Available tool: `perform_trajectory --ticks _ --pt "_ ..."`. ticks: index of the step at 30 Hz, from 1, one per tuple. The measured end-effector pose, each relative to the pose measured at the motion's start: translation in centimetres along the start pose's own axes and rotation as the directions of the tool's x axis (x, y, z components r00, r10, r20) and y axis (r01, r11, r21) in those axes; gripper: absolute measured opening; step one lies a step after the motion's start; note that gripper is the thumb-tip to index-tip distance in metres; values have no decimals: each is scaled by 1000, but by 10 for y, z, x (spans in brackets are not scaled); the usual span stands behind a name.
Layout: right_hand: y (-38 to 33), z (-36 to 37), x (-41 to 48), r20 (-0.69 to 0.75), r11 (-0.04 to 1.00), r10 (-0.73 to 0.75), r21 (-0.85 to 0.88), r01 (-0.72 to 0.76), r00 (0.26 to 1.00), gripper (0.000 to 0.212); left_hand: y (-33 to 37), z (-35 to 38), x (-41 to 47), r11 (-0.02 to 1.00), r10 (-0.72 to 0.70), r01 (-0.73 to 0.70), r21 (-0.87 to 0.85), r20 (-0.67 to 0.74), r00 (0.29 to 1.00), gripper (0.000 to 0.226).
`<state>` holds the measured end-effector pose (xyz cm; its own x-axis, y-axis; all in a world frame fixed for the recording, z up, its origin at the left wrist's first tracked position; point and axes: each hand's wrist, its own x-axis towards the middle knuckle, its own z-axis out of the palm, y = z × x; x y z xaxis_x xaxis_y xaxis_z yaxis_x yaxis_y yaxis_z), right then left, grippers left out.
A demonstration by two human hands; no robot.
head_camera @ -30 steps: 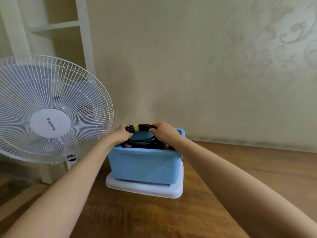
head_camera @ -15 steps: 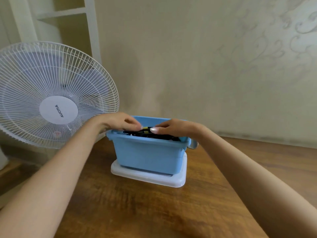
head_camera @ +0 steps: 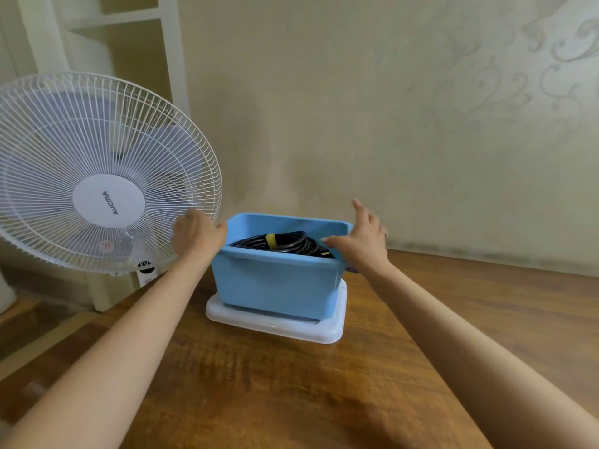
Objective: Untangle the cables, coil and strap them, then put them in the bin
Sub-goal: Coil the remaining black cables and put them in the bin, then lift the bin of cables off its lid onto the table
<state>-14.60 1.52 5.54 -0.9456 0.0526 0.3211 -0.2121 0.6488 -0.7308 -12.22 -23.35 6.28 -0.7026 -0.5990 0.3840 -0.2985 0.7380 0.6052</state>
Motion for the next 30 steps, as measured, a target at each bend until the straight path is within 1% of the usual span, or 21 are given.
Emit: perform_trajectory --ticks 1,2,3,4,5,6,8,10,14,16,19,22,26,28,30 --pt "4 0 -1 115 955 162 232 -185 980 93 -2 -2 0 983 -115 132 -130 135 984 49" --pt "7 -1 -8 253 855 261 387 -345 932 85 -4 -1 -2 940 -166 229 -251 249 954 43" --pt "5 -2 -13 352 774 286 464 -431 891 71 -4 -5 -3 904 -178 273 -328 292 940 35" --pt "5 -3 -16 381 753 274 487 -444 883 60 -4 -9 -3 886 -179 281 -369 288 941 28" --pt "4 -7 -18 358 753 254 509 -416 898 53 -3 -15 -2 870 -165 268 -413 268 949 25" --pt "3 -15 -22 309 762 242 526 -377 920 51 0 -21 -5 858 -137 246 -451 261 956 27" --pt "-2 -34 -22 201 769 237 560 -310 951 54 12 -35 -13 859 -58 181 -478 260 964 31" --pt "1 -56 -30 158 769 239 571 -286 958 56 24 -45 -28 843 9 139 -520 271 962 34" --pt "31 -102 -56 48 829 196 525 -192 979 51 56 -51 -69 765 98 109 -634 282 954 43" --pt "50 -128 -73 -33 815 210 557 -156 977 52 76 -51 -95 722 146 138 -678 344 928 45" --pt "78 -165 -100 -140 796 228 597 -102 963 57 97 -38 -130 720 213 186 -668 469 857 48" --pt "102 -196 -132 -217 822 218 566 -59 952 59 112 -16 -167 727 252 226 -648 559 790 47" --pt "128 -230 -164 -291 850 250 522 -66 923 61 128 9 -207 734 302 197 -650 572 763 41" --pt "139 -239 -173 -290 853 277 513 -96 916 60 130 17 -220 734 326 182 -655 574 751 39" --pt "152 -246 -178 -279 837 323 530 -136 904 55 128 22 -226 721 378 161 -674 578 723 37"
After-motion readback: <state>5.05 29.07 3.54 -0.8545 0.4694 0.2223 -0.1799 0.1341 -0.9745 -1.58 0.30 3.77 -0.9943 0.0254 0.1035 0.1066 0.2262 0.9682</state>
